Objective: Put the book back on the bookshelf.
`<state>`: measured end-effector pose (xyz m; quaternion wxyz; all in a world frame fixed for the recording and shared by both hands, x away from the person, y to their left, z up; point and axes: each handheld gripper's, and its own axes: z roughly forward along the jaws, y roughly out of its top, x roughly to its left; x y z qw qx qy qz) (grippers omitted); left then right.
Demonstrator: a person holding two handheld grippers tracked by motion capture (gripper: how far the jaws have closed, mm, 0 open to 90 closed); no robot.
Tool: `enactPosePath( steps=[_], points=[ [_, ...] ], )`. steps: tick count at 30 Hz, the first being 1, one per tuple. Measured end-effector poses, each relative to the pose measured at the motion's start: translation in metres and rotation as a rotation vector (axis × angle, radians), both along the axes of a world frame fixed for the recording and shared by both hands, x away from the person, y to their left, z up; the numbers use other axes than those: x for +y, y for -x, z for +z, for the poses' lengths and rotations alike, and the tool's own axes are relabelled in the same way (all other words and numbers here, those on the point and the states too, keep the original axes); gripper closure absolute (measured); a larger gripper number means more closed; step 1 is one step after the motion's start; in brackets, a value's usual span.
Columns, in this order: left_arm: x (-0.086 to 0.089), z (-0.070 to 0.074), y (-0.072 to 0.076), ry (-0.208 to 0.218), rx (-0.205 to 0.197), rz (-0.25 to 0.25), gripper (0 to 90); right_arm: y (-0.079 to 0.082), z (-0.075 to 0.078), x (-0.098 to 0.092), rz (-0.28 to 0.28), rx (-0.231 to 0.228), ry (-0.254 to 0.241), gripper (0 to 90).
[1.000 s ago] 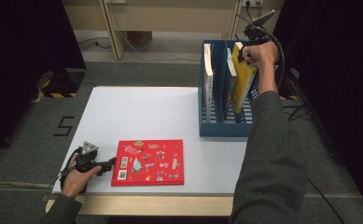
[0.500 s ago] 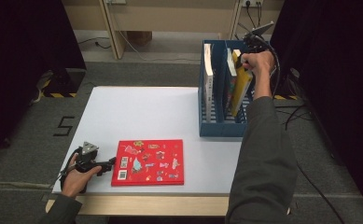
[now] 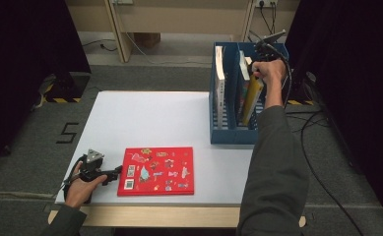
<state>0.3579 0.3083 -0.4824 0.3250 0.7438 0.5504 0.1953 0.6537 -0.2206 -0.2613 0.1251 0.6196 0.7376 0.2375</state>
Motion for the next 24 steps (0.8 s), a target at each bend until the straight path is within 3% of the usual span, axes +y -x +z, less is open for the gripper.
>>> enactPosePath(
  steps=[3, 9, 13, 22, 24],
  points=[
    [0.0, 0.0, 0.0, 0.0, -0.002, 0.001, 14.6, -0.001, -0.003, 0.002, -0.004, 0.007, 0.009, 72.7],
    [0.0, 0.0, 0.0, -0.002, 0.001, -0.003, 14.6, 0.001, -0.008, 0.004, -0.017, -0.022, -0.004, 70.5],
    [0.0, 0.0, 0.0, -0.002, -0.001, -0.001, 14.6, 0.005, -0.005, 0.0, -0.019, -0.044, -0.041, 67.9],
    [0.0, 0.0, 0.0, -0.002, 0.0, -0.002, 14.5, 0.03, 0.003, -0.009, 0.051, -0.083, -0.058, 60.5],
    [0.0, 0.0, 0.0, -0.003, 0.0, -0.001, 14.5, 0.036, 0.003, -0.011, 0.073, -0.089, -0.042, 59.0]
  ],
)
